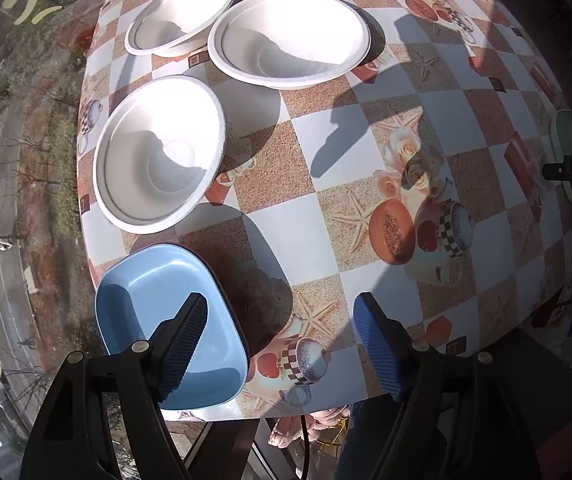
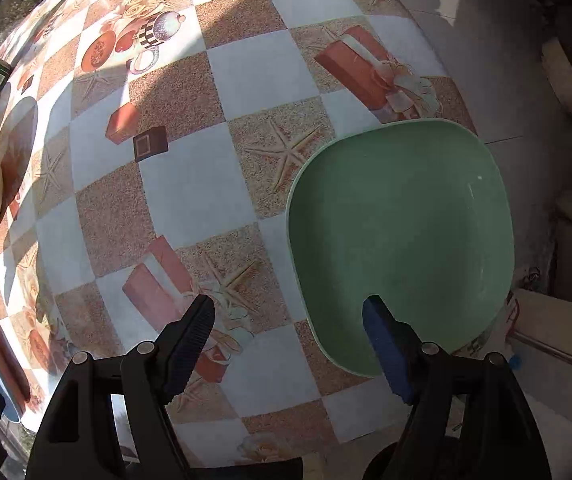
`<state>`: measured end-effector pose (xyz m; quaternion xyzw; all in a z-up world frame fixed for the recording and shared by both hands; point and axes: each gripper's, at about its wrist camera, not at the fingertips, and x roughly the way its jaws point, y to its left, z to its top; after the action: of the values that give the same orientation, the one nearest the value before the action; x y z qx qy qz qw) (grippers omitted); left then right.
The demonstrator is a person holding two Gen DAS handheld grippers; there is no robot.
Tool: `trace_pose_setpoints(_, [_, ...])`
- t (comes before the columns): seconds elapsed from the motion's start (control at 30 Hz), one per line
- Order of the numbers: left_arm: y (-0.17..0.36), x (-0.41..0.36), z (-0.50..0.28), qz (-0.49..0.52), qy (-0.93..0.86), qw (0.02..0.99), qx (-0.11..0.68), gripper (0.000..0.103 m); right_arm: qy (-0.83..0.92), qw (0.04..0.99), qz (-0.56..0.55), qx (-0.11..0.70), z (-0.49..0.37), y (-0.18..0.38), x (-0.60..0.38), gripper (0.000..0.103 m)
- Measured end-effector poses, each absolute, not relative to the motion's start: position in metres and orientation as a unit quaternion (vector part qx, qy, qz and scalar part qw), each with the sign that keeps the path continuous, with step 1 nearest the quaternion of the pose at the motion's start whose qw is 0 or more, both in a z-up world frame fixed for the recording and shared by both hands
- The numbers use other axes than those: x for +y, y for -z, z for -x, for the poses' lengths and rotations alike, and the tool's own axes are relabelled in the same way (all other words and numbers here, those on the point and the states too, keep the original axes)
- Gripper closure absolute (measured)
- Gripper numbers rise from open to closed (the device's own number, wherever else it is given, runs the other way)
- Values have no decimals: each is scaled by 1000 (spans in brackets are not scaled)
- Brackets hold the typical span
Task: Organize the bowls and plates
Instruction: 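Move the right gripper to the green square plate's rim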
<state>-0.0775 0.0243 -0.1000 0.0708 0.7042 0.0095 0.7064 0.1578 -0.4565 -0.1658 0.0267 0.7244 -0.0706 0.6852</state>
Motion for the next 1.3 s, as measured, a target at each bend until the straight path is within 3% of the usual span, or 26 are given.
trace_pose_setpoints(0.23, [107,14,75,-81,-13,695,714,24,-17,668,-13,744,-155,176,-468,25])
trace_pose_setpoints(0.47, [112,-9,69,-96,16,693,714,24,-152,681,-2,716,-156,131,-455,25])
trace_pose_setpoints(0.67, [110,-39,48,-103,48,696,709,24,-72,711,0,699,-169,103,-514,25])
trace_pose_setpoints(1.0, [116,-120,13,-117,108,690,706,24,112,681,-119,714,-154,106,-705,25])
trace_pose_setpoints(1.3, [125,-200,-14,-158,154,688,692,24,125,654,-162,728,-127,139,-738,25])
